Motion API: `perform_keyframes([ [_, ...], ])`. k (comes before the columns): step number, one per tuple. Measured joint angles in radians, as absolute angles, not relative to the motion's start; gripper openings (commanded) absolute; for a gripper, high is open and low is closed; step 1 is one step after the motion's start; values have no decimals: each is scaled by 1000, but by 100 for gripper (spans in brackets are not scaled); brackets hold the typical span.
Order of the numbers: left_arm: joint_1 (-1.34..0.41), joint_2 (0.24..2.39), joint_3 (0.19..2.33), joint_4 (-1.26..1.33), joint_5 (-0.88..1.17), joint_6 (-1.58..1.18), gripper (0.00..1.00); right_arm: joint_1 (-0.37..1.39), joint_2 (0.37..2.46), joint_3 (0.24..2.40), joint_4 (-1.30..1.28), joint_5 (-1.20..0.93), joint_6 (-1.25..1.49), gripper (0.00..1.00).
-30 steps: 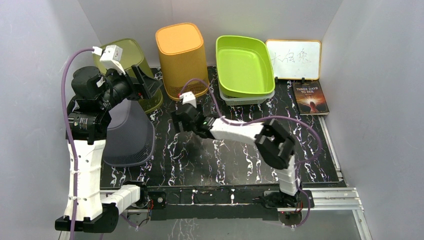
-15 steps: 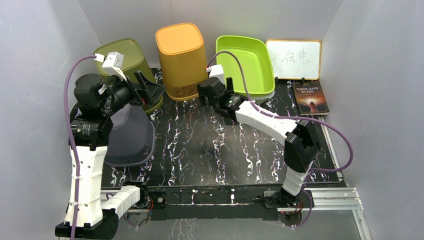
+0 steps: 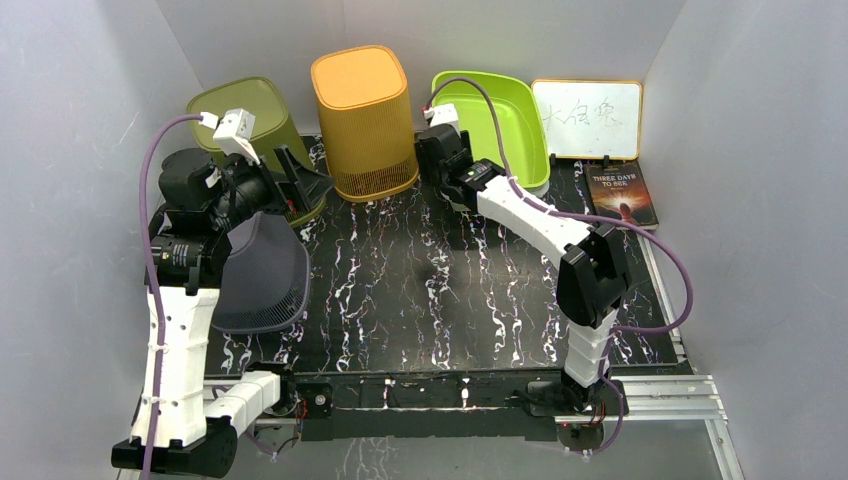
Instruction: Turn the large container upside down
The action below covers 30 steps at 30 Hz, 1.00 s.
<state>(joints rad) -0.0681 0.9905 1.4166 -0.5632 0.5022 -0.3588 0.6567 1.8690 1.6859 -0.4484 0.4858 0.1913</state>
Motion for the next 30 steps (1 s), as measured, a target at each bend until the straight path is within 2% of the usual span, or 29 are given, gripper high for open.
perform_keyframes([
  [8,-68,973,1379,-565,501,-357,98,592,1910,1684,-419,453,178,54],
  [11,-68,963,1360,-567,501,-356,98,581,1914,1668,-397,445,172,53],
  [13,-68,962,1356,-569,501,-356,98,576,1918,1653,-384,434,165,45],
  [16,-68,957,1344,-568,501,-356,98,571,1926,1638,-367,408,155,12],
  [17,-68,955,1339,-569,501,-356,98,571,1930,1638,-361,397,139,3],
  [18,-68,953,1335,-569,501,-356,98,571,1931,1638,-349,383,125,0],
  [30,-68,933,1324,-578,490,-355,98,554,1925,1638,-293,330,87,0],
])
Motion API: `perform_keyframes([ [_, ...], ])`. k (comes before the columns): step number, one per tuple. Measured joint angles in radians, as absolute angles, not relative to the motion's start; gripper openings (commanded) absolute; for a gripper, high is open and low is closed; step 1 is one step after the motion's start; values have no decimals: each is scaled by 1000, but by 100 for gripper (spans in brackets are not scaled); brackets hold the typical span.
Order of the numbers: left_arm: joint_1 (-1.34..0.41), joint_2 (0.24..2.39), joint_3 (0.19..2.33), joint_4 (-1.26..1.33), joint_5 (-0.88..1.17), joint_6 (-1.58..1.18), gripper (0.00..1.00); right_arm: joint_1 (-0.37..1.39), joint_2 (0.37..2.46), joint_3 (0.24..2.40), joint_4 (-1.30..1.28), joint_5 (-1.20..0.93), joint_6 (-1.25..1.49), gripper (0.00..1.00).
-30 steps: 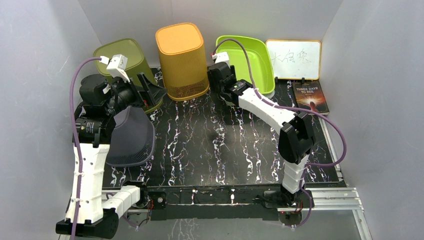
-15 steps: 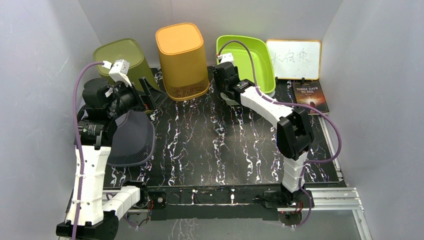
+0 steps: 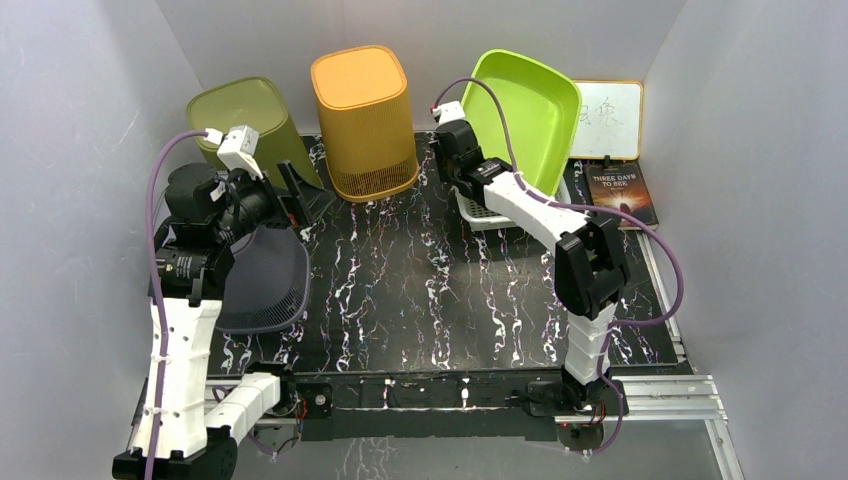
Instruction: Turn the large container upside down
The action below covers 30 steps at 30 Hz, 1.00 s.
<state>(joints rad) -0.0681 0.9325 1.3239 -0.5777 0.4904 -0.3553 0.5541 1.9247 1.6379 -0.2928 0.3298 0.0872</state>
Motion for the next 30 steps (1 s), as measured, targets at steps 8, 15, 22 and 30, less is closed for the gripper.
perform_keyframes([
  [8,-68,927,1367,-622,434,-341,98,550,1715,1638,-353,171,155,0],
  [15,-68,927,1483,-646,398,-332,98,574,1455,1603,-347,8,246,0],
  [22,-68,927,1568,-661,373,-334,98,714,1311,1427,-326,-30,329,0],
  [30,-68,924,1590,-660,371,-361,98,949,1290,1127,-133,-158,447,0],
])
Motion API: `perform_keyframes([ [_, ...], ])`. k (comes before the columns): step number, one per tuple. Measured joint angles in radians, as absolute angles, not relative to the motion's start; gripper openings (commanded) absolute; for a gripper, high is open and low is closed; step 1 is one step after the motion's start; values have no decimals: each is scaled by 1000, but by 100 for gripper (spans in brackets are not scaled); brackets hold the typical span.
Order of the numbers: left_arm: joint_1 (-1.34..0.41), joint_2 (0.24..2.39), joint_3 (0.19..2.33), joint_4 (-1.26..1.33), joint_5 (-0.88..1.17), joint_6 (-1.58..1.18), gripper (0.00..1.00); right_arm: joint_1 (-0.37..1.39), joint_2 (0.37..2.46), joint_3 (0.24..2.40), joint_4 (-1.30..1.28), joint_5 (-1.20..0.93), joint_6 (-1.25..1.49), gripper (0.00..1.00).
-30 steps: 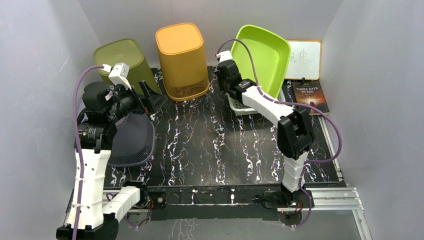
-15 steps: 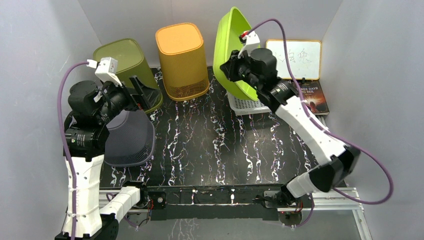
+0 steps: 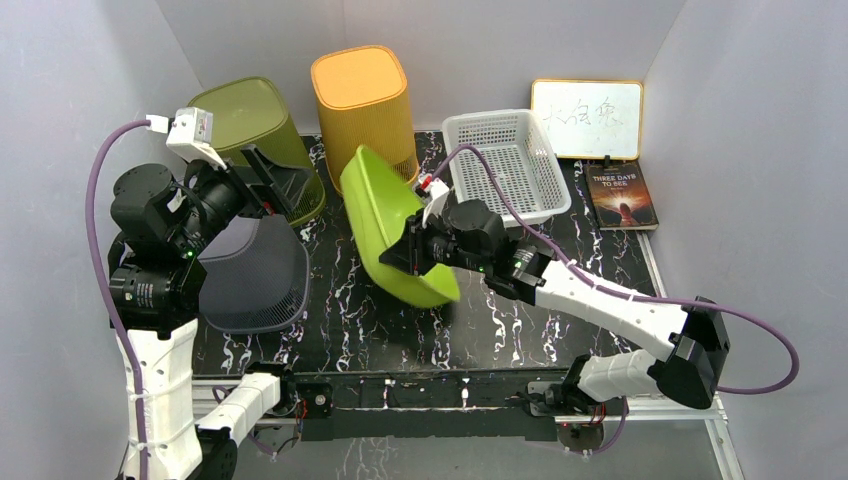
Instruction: Turn the large container upside down
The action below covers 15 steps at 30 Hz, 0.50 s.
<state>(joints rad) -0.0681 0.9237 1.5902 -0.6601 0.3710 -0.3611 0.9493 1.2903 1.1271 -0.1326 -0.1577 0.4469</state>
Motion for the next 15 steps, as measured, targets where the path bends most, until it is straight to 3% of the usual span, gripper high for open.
perform_keyframes([
  [7,-68,924,1590,-660,371,-377,98,960,1214,943,159,-272,651,0],
  [15,-68,919,1590,-660,372,-379,98,963,1182,679,720,-277,954,0],
])
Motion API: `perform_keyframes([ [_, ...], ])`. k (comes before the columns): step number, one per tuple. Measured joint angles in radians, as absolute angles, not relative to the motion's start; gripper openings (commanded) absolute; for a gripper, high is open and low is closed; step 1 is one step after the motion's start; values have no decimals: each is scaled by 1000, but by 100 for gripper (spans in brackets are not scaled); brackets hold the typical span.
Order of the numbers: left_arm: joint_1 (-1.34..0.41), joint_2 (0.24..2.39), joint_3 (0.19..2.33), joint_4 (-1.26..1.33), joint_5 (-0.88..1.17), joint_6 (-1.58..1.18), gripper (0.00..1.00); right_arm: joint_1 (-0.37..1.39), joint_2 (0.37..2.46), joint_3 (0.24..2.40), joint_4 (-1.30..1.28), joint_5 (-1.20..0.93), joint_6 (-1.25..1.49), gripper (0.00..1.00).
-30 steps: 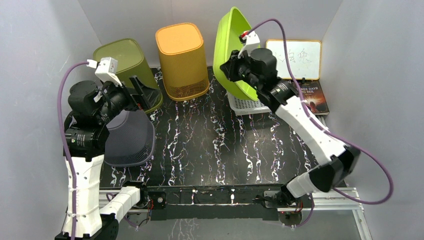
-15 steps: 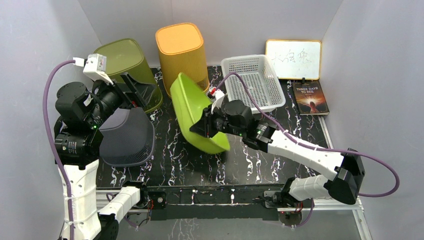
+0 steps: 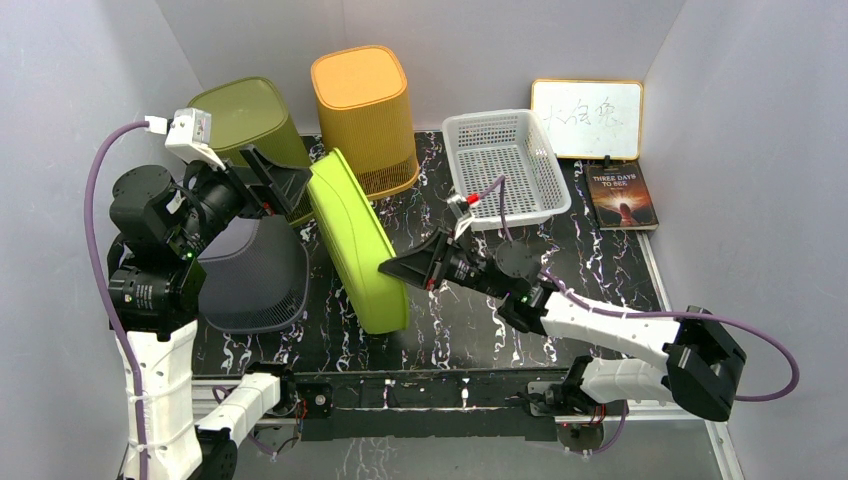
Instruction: Turn the large container upside down
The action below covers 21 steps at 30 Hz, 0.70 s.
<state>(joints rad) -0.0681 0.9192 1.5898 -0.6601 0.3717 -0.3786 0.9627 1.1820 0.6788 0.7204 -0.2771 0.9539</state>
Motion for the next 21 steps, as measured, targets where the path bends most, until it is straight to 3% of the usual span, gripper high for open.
perform_keyframes([
  [13,-68,910,1569,-661,374,-378,98,965,1090,331,948,-3,1160,0],
  [21,-68,899,1536,-657,377,-379,99,965,982,218,884,149,1251,0],
])
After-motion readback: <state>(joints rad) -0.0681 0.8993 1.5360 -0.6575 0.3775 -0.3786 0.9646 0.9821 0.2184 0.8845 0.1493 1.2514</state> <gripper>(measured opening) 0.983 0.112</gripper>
